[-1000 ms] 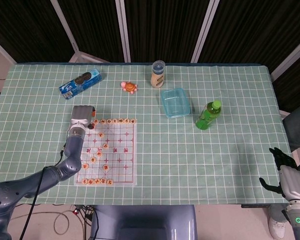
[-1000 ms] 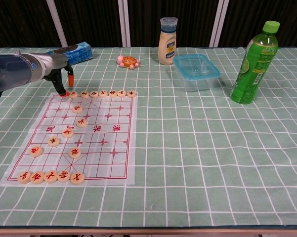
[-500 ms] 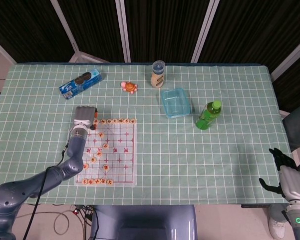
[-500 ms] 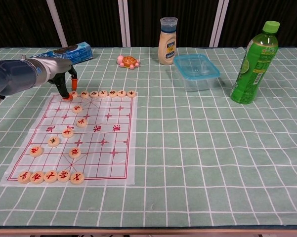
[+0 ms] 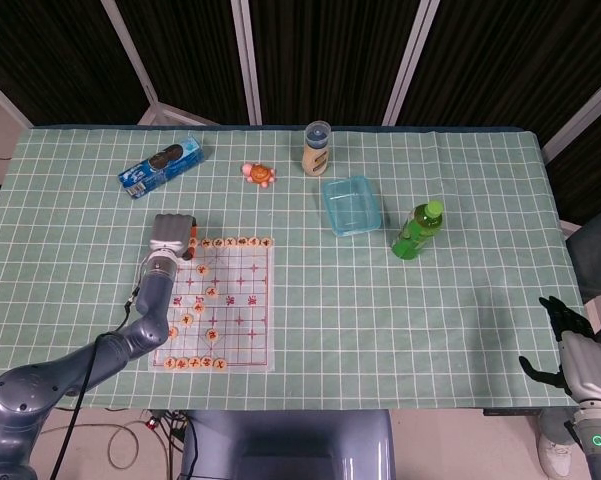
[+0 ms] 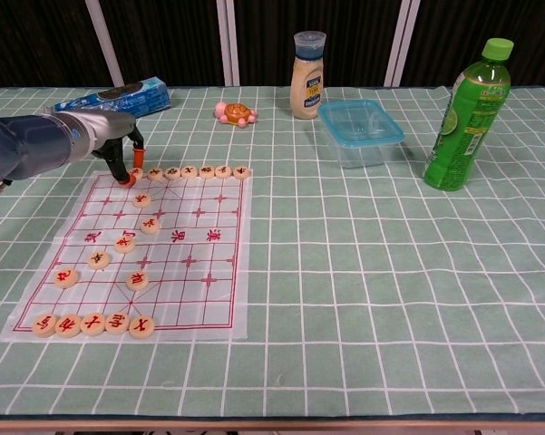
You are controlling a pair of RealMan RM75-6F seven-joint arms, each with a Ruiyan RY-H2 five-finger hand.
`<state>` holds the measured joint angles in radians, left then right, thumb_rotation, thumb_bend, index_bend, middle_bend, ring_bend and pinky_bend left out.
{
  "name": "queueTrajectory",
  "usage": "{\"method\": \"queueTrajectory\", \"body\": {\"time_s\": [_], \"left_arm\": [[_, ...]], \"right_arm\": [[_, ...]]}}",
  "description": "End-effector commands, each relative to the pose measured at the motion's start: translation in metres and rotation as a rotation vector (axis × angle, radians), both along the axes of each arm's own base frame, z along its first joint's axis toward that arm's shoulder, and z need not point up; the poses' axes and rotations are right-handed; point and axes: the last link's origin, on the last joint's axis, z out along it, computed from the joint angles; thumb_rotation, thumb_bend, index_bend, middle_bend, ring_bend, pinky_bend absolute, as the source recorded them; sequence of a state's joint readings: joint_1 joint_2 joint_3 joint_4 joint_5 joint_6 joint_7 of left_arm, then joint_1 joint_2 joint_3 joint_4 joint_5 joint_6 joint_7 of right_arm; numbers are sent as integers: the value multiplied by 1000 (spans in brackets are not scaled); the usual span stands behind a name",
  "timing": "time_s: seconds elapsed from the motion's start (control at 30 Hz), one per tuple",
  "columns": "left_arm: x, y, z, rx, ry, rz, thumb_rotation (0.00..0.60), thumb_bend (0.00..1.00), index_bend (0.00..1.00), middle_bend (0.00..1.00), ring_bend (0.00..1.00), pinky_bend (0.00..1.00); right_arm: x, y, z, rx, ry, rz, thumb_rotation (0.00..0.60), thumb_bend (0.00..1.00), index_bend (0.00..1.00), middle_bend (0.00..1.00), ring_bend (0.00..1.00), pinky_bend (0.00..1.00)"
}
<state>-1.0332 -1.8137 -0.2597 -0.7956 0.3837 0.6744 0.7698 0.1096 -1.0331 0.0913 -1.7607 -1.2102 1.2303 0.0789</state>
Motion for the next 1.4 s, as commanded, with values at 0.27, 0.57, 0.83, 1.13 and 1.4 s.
{"method": "queueTrajectory", "body": {"time_s": [0.27, 0.57, 0.83, 1.13, 1.4], "left_arm": [[6, 5, 11, 34, -16, -21, 600, 321, 484, 1000, 946, 956], [19, 5, 23, 45, -71, -26, 600, 321, 482, 1000, 945, 956], [30, -1, 13, 24, -82, -33, 600, 322, 481, 1000, 945, 956], [31, -6, 5, 14, -66, -24, 600, 321, 481, 1000, 945, 956], [30, -5, 2, 17, -58, -17, 600, 321, 480, 1000, 945, 956]], "right_arm": [[1, 1, 0, 3, -6, 0, 600, 329, 0, 0, 0, 0], [1, 2, 1, 2, -19, -1, 600, 329, 0, 0, 0, 0], [2, 2, 1, 2, -26, 2, 600, 328, 0, 0, 0, 0], [2, 2, 2, -3, -27, 7, 600, 329, 0, 0, 0, 0], [2, 2, 2, -5, -30, 4, 600, 329, 0, 0, 0, 0]]}}
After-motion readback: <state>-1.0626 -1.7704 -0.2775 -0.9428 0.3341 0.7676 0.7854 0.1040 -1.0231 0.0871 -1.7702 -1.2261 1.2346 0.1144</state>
